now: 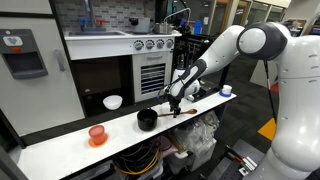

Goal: Use the wooden spoon to mix the contents of the black cup then place the spoon on the counter

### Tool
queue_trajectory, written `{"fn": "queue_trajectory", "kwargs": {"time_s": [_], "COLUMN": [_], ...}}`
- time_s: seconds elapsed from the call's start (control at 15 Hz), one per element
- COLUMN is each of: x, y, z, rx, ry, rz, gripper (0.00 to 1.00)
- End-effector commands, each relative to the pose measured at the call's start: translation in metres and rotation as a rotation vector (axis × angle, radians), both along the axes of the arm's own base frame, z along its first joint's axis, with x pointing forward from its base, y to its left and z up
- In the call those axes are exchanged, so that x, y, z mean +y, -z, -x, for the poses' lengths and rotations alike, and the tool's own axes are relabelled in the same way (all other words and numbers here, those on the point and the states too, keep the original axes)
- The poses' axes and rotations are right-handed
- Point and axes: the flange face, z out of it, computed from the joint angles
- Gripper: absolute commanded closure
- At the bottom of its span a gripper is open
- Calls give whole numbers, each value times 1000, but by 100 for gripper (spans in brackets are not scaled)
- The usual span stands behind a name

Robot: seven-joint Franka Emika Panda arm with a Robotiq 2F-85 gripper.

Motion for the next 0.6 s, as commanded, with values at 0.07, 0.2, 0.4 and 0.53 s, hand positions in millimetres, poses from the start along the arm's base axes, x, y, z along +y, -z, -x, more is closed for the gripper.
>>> {"fn": "queue_trajectory", "kwargs": {"time_s": [0.07, 0.2, 0.4, 0.53], "x": [0, 1, 3, 4], "y": [0, -2, -5, -10], "z": [-9, -10, -10, -10], "rx": [17, 20, 14, -2], "ry": [-2, -1, 1, 5], "rz": [24, 28, 41, 62], "gripper": [66, 81, 99, 98]}}
